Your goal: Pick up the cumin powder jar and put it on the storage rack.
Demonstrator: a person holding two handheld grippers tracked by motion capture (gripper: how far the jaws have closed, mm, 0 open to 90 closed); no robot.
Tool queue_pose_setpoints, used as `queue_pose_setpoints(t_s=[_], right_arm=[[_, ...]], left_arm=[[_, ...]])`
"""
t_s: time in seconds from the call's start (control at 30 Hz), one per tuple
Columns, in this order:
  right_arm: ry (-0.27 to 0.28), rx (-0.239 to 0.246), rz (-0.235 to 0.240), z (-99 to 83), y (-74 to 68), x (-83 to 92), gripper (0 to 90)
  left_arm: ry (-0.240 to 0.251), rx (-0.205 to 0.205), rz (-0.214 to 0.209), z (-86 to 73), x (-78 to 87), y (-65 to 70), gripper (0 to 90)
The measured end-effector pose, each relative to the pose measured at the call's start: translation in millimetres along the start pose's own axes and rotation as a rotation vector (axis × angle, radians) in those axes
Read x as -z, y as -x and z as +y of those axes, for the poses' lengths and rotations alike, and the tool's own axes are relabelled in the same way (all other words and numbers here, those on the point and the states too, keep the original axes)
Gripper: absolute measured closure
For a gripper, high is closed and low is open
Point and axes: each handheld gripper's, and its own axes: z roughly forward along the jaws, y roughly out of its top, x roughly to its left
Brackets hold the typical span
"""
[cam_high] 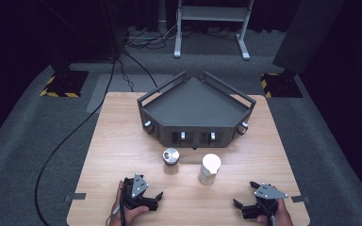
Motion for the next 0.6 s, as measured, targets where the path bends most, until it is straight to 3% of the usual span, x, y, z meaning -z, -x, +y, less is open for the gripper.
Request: queue_pose_setpoints(t_s=[0.6], right_arm=[[0.002,0.001,0.001,-0.3,0.1,-0.1,0.0]], left_arm=[[0.004,-0.002,0.005,-0.3,-0.3,3.2,0.7]])
